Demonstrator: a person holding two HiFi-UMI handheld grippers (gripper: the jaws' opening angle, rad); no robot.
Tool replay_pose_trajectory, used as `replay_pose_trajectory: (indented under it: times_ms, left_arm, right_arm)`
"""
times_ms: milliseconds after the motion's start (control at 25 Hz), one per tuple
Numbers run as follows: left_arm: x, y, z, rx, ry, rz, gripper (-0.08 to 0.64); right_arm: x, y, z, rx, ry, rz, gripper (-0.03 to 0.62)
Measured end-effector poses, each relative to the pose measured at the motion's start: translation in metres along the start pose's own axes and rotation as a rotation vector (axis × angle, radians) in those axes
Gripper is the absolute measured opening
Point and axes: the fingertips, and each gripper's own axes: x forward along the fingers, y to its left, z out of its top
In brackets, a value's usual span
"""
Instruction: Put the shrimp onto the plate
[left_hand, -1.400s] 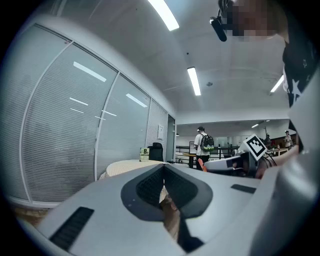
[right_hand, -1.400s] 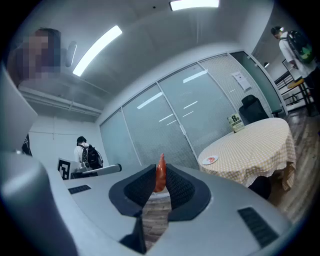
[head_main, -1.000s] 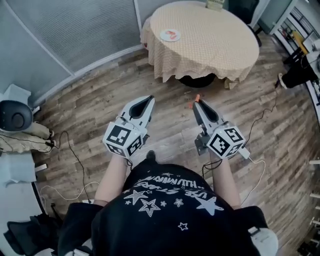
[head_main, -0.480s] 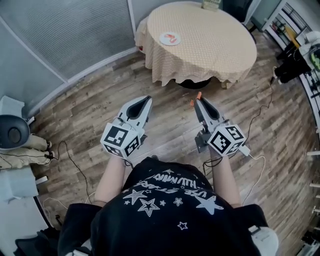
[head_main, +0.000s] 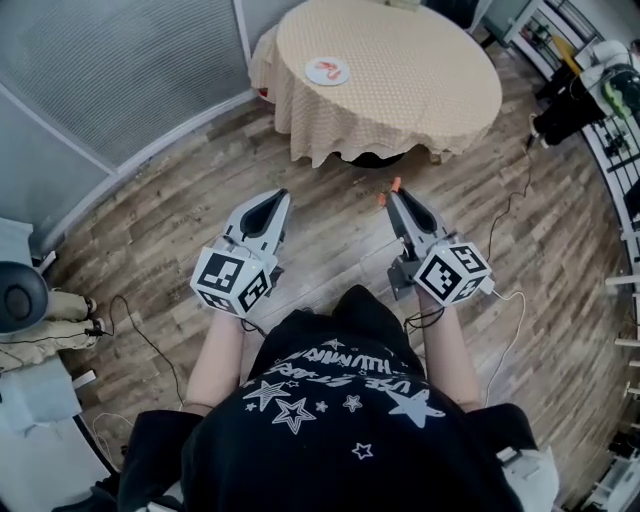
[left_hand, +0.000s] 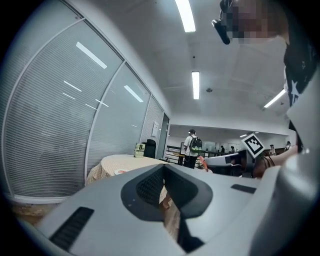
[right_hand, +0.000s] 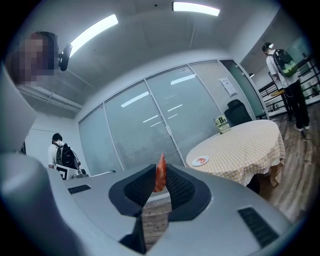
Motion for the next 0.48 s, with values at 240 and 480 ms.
replay_pose_trajectory:
  times_ms: [240,480]
  left_arm:
    - [0.026,-0.007,-0.009,0.011,0.033,-0.017,0.008]
    - [0.059,0.018,-0.01,0.028,0.064,0.047,0.008]
  right_arm:
    - [0.011,-0.028,0.007,-0.001,0.013,-0.001,0.072]
    - [0.054,-0.058,0.015,0.033,0.034,0.05,0.072]
